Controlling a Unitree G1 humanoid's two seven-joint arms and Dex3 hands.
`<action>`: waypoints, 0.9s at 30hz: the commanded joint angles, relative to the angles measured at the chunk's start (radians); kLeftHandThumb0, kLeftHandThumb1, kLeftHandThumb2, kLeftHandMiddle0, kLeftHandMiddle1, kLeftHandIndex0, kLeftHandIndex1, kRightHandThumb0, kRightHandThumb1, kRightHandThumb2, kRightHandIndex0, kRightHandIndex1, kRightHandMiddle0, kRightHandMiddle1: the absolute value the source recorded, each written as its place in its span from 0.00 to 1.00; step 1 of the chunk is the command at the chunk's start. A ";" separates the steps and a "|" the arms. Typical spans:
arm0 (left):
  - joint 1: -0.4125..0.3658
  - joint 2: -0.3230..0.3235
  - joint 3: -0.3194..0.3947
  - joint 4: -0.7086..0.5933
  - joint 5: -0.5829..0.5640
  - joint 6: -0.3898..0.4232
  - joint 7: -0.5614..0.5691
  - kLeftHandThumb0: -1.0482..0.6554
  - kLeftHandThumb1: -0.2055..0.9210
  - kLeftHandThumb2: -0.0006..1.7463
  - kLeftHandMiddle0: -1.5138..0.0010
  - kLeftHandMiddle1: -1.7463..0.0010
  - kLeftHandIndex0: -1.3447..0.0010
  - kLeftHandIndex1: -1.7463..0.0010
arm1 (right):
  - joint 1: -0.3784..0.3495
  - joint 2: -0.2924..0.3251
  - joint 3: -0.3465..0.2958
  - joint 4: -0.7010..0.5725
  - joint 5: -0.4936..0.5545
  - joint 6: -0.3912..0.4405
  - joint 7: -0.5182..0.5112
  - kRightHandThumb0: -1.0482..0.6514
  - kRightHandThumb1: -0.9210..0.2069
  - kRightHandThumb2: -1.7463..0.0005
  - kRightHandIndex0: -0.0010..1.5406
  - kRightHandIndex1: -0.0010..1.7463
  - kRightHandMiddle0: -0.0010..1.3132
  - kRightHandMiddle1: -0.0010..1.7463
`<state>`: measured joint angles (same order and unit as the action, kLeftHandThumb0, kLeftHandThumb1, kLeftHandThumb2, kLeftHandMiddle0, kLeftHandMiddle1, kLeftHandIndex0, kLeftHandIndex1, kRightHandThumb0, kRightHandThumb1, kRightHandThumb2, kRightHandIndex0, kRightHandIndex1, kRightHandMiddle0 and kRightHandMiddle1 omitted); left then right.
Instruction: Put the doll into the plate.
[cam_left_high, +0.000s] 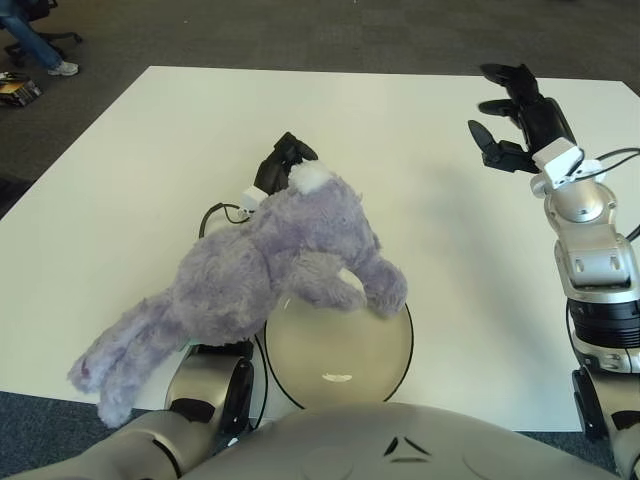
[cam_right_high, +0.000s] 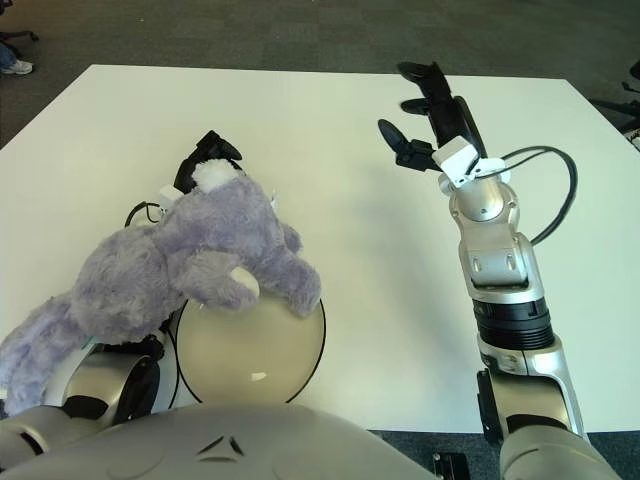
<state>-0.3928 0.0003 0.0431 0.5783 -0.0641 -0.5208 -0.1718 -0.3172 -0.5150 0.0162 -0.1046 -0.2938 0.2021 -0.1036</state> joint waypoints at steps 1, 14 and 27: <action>0.067 0.029 0.029 0.093 -0.022 -0.035 -0.027 0.61 0.48 0.75 0.68 0.00 0.65 0.00 | 0.002 0.034 0.067 0.272 -0.206 -0.134 -0.285 0.10 0.00 0.63 0.08 0.91 0.00 0.52; 0.047 0.045 0.036 0.154 0.007 -0.103 0.005 0.61 0.48 0.75 0.68 0.00 0.65 0.00 | -0.088 0.081 0.094 0.458 -0.240 -0.221 -0.369 0.11 0.00 0.60 0.02 0.64 0.00 0.51; 0.036 0.051 0.043 0.171 0.009 -0.105 0.025 0.61 0.48 0.75 0.68 0.00 0.65 0.00 | -0.075 0.155 0.023 0.430 -0.133 -0.176 -0.299 0.09 0.00 0.57 0.06 0.47 0.00 0.51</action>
<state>-0.4263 0.0370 0.0769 0.6918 -0.0714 -0.6202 -0.1637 -0.4039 -0.3866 0.0796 0.3419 -0.4893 0.0047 -0.4450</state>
